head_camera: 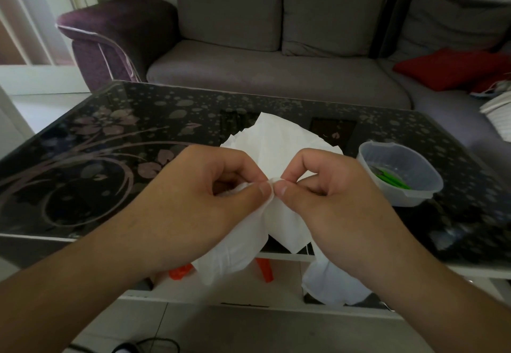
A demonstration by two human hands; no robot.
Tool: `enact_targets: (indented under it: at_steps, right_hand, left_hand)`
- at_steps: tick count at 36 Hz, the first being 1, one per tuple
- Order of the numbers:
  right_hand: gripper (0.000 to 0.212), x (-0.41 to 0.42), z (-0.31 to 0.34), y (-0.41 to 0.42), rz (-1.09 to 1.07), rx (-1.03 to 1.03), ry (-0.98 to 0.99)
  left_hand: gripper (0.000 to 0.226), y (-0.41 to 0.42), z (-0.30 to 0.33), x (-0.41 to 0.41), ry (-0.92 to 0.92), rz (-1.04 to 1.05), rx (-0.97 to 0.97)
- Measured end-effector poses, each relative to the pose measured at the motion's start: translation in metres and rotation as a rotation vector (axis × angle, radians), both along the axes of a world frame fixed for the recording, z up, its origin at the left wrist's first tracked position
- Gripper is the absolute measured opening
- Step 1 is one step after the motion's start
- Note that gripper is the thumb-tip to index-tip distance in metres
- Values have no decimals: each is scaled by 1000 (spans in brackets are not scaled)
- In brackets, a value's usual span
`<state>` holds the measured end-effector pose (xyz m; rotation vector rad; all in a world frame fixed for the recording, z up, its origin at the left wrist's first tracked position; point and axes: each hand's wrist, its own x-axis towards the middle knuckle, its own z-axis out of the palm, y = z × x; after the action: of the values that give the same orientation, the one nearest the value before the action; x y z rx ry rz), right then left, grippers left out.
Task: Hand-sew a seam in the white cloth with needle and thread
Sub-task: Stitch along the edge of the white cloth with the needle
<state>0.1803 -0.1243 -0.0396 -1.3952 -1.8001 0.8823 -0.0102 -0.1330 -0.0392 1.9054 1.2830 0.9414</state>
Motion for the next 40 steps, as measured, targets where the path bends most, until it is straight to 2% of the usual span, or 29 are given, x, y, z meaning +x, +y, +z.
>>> enact_targets:
  at_steps: [12, 17, 21, 28, 34, 40]
  right_hand:
    - [25, 2, -3, 3, 19, -86, 172]
    - [21, 3, -4, 5, 7, -130, 232]
    - [13, 3, -5, 5, 22, -114, 241]
    - [15, 4, -5, 7, 41, -109, 234]
    - [10, 9, 2, 8, 95, -227, 271]
    - [15, 12, 12, 8, 136, -262, 333]
  left_hand:
    - [12, -1, 1, -2, -42, -29, -14]
    - [12, 1, 1, -2, -52, -32, -18]
    - [12, 1, 1, -3, -64, -32, -30]
    - [12, 1, 3, -4, -75, -17, -45]
    - [13, 1, 2, -4, -53, 37, -42]
    - [13, 2, 3, -6, -62, 61, -61]
